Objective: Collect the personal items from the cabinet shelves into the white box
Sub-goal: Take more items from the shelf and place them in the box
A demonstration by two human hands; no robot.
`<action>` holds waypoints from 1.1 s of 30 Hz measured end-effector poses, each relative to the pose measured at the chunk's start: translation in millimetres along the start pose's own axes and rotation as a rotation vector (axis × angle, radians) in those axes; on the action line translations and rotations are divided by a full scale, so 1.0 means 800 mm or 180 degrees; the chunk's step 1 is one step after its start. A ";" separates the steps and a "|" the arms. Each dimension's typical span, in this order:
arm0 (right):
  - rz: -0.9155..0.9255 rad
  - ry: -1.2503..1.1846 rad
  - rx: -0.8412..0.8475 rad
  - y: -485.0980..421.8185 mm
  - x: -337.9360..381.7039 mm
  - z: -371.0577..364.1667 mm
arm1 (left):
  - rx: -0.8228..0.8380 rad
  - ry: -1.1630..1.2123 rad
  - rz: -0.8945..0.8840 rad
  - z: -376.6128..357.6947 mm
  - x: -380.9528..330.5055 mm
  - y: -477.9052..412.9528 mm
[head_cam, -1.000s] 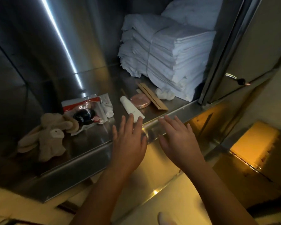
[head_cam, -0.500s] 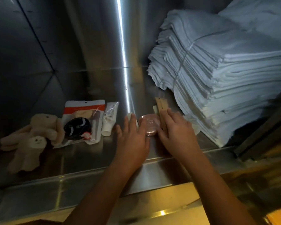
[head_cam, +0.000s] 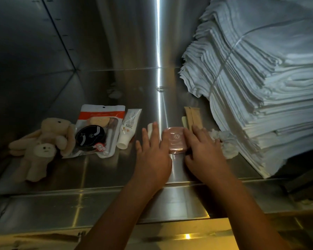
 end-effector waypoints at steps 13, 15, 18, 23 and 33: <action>-0.0153 -0.0350 0.0124 -0.009 -0.002 -0.005 | -0.0031 0.0046 0.0178 -0.014 0.006 -0.002; -0.0209 -0.0357 0.0058 -0.009 0.000 -0.005 | -0.0008 -0.0015 0.0161 -0.014 0.007 -0.002; -0.0246 -0.0321 -0.0065 -0.008 0.001 -0.005 | 0.0015 -0.0071 0.0161 -0.010 0.008 -0.001; -0.0201 -0.0017 -0.0315 -0.008 0.001 -0.008 | 0.0012 -0.0290 0.0245 -0.007 0.007 -0.002; 0.0179 -0.0425 -0.0631 -0.001 0.005 -0.003 | -0.0656 -0.0516 0.0005 0.024 0.008 0.030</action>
Point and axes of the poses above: each hand's wrist, its own y-axis away from the middle knuckle, its own z-axis out of the back of the hand, x = y × z, the point moved 2 cm from there along -y, towards the middle knuckle, and after that the axes turned 15 degrees about -z, right-handed, at the moved point
